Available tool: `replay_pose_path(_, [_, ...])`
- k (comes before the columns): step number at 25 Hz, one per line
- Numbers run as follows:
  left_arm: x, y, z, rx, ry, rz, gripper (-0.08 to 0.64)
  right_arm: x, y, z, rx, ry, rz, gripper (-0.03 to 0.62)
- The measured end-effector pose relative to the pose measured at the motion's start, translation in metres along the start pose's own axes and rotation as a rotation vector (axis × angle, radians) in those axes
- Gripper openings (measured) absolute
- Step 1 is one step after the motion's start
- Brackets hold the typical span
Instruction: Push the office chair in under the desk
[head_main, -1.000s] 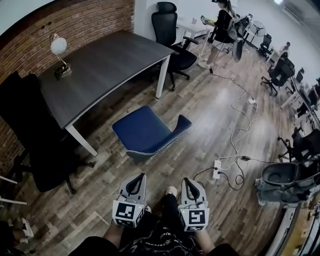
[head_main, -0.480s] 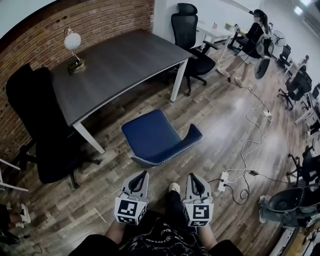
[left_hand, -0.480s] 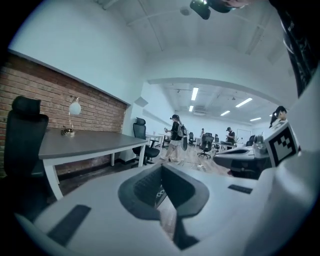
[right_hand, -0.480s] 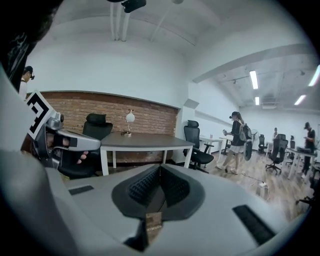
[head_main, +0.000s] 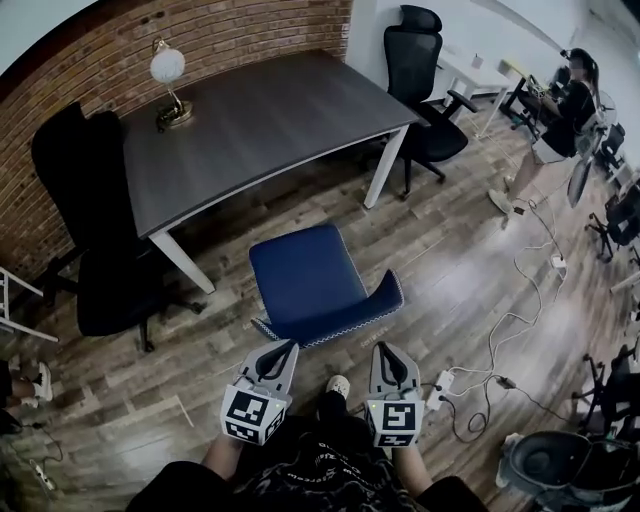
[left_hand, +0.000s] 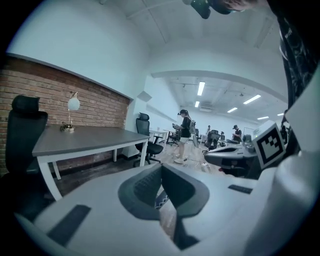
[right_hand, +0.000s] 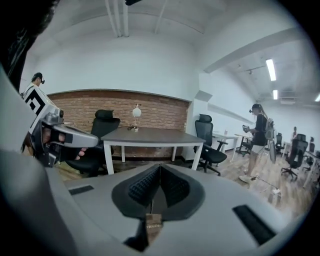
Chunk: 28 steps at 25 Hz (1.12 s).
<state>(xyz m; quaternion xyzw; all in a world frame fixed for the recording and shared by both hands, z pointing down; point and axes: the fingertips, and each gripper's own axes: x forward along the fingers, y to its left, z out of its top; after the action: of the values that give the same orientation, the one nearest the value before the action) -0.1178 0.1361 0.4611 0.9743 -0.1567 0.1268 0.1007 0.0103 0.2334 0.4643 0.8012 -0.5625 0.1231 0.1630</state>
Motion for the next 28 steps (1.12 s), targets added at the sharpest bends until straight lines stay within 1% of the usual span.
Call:
replay_pose_path(2, [0.010, -0.001, 0.001, -0.023, 0.005, 0.025, 0.008, 0.008, -0.012, -0.002, 0.005, 0.007, 0.034, 0.005])
replay_pose_path(4, [0.021, -0.003, 0.004, -0.027, 0.012, 0.043, 0.008, 0.018, -0.022, -0.001, 0.003, 0.007, 0.067, 0.005])
replay_pose_path(10, [0.050, -0.019, -0.001, -0.006, 0.070, 0.058, 0.008, 0.045, -0.044, -0.007, -0.037, 0.057, 0.172, 0.005])
replay_pose_path(12, [0.058, -0.018, -0.005, -0.007, 0.086, 0.081, 0.008, 0.052, -0.046, -0.007, -0.040, 0.061, 0.220, 0.005])
replay_pose_path(15, [0.067, -0.012, -0.010, -0.012, 0.110, 0.135, 0.008, 0.060, -0.051, -0.010, -0.054, 0.068, 0.283, 0.005])
replay_pose_path(18, [0.072, -0.006, -0.009, -0.042, 0.118, 0.168, 0.008, 0.067, -0.053, -0.011, -0.074, 0.081, 0.338, 0.005])
replay_pose_path(21, [0.078, 0.000, -0.009, -0.041, 0.125, 0.204, 0.009, 0.076, -0.055, -0.014, -0.089, 0.095, 0.390, 0.006])
replay_pose_path(23, [0.080, 0.000, -0.011, -0.036, 0.134, 0.217, 0.009, 0.080, -0.057, -0.017, -0.105, 0.107, 0.425, 0.006])
replay_pose_path(28, [0.079, -0.004, -0.018, -0.027, 0.173, 0.213, 0.009, 0.084, -0.049, -0.023, -0.191, 0.146, 0.538, 0.008])
